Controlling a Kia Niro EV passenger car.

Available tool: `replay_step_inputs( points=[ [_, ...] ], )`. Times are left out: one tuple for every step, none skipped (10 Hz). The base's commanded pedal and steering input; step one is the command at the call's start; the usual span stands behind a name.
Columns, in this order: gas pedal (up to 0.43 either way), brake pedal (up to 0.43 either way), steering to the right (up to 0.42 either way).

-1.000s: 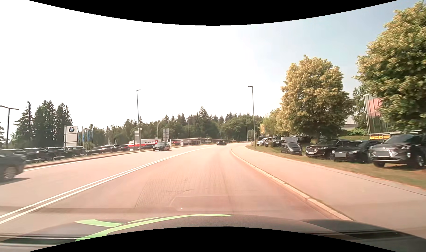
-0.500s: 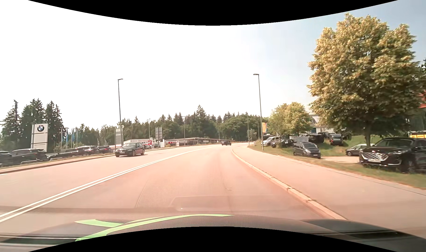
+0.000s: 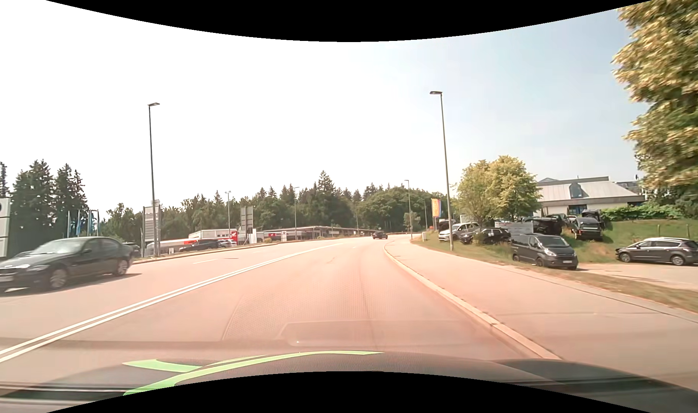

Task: Follow the waypoints while adhering to traffic rules and regulations

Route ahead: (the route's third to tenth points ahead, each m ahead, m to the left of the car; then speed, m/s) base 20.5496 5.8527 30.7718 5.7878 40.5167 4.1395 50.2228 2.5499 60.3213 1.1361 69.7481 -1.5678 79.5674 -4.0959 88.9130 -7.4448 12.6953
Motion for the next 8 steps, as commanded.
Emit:
replay_step_inputs(
  points=[
    [0.0, 0.0, 0.003],
    [0.0, 0.0, 0.003],
    [0.0, 0.0, 0.003],
    [0.0, 0.0, 0.004],
    [0.0, 0.0, 0.004],
    [0.0, 0.0, 0.005],
    [0.0, 0.0, 0.006],
    [0.0, 0.0, 0.007]
  ],
)
